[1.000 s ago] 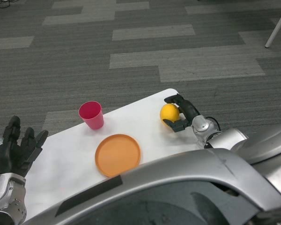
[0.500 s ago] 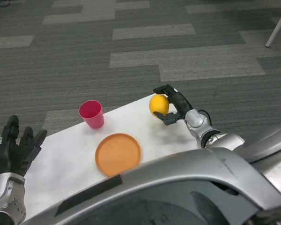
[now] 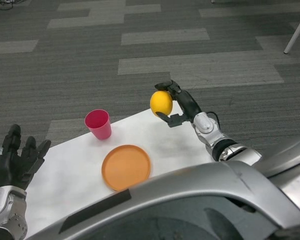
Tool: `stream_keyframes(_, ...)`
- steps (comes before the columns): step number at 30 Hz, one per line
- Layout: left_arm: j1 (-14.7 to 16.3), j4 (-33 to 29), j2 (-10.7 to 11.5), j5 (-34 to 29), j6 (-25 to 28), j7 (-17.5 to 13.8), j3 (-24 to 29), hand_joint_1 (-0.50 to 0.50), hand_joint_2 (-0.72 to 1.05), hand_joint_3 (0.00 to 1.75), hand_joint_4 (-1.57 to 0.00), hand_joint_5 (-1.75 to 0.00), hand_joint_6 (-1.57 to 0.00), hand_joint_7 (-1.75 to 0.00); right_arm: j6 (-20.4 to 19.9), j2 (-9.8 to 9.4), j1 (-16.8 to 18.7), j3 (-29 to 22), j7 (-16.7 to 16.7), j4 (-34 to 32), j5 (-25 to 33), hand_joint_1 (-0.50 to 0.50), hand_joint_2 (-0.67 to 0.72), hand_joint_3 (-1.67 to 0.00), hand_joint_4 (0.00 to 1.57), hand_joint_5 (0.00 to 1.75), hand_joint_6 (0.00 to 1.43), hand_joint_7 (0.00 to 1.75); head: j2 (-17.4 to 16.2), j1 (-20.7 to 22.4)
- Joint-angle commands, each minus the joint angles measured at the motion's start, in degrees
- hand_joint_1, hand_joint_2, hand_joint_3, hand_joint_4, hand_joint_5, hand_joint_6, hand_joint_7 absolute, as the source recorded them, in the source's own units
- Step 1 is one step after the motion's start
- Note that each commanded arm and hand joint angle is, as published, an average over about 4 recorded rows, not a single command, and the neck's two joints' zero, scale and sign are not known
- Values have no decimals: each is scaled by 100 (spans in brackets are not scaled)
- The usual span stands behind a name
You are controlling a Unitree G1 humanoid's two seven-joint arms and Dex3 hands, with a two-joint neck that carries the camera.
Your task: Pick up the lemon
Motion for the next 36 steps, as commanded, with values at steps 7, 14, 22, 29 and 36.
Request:
stream_keyframes(7,-129,-2,72,57,-43,9,11,50,69,9,0,0,0,0,-76,-73,-43,753,-35,-739,497,-29,-60,-111,3,145,23,84,11,1178)
stream_keyframes(14,-131,0,74,70,-43,9,9,50,69,9,0,0,0,0,-96,-73,-50,865,-53,-963,602,-29,-60,-111,3,145,23,84,7,1672)
stream_keyframes(22,-131,0,70,70,-35,9,9,50,69,9,0,0,0,0,-161,-73,-50,939,-53,-1200,725,-29,-60,-111,3,145,23,84,-18,2358)
stream_keyframes(29,-133,9,70,70,-43,9,9,50,69,9,0,0,0,0,-168,-73,-50,924,-53,-1227,725,-29,-59,-111,3,145,23,84,38,2632)
stream_keyframes(36,-142,9,68,72,-39,9,9,50,69,9,0,0,0,0,-172,-73,-43,898,-55,-1233,741,-29,-60,-111,4,145,23,84,140,2590)
